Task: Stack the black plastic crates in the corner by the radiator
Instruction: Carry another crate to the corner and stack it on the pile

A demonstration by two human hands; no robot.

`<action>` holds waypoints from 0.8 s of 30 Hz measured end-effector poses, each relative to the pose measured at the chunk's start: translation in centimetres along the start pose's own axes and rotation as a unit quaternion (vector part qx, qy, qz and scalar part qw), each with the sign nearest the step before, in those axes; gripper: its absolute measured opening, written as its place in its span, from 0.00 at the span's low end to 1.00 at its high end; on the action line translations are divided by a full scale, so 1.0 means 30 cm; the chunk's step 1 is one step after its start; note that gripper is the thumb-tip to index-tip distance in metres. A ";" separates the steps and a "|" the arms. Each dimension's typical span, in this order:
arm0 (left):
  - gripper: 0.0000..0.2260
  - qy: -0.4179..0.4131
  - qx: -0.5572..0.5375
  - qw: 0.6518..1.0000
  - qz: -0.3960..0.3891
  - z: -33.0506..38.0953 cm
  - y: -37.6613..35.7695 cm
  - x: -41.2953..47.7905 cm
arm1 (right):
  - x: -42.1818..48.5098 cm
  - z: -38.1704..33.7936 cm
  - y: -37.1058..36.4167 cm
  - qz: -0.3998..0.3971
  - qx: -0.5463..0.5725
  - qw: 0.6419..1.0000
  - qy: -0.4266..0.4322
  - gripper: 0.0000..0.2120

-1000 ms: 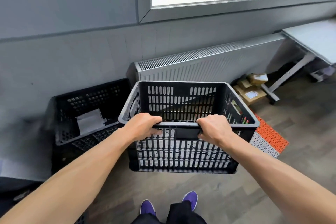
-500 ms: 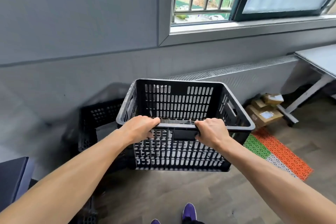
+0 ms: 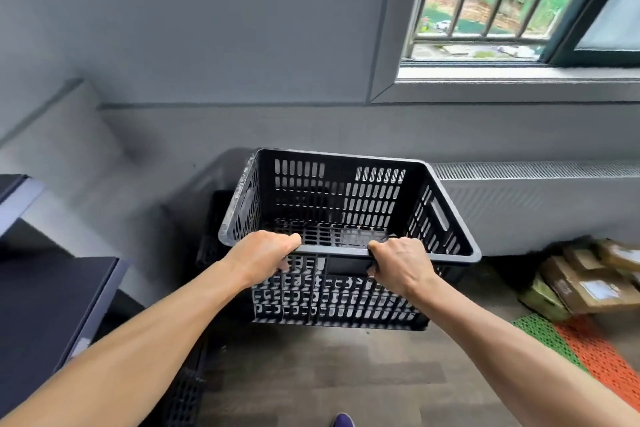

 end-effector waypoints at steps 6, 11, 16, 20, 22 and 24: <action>0.18 0.055 -0.001 0.998 0.042 -0.051 0.003 -0.059 | 0.128 -0.037 0.011 0.019 0.002 0.996 0.083 0.14; 0.21 0.112 -0.009 0.992 0.056 -0.140 0.008 -0.136 | 0.244 -0.115 0.031 0.039 -0.001 0.990 0.132 0.16; 0.15 0.114 0.003 0.991 0.068 -0.263 0.038 -0.163 | 0.371 -0.209 0.039 0.037 -0.008 0.988 0.152 0.16; 0.13 0.099 -0.004 0.993 0.062 -0.403 0.052 -0.143 | 0.472 -0.280 0.036 0.028 -0.011 0.990 0.136 0.15; 0.11 0.092 -0.011 0.994 0.059 -0.477 0.049 -0.130 | 0.514 -0.318 0.026 0.016 -0.016 0.992 0.128 0.14; 0.09 0.080 -0.013 0.995 0.060 -0.550 0.049 -0.118 | 0.561 -0.357 0.019 0.008 -0.015 0.993 0.119 0.14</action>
Point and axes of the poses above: each hand's wrist, its own x-axis towards the middle knuckle, its own y-axis out of the back of the hand, z = x × y, the point moved 3 cm from there along x, towards the middle knuckle, and after that the axes turned 10 degrees about -x, right-handed, at the moved point
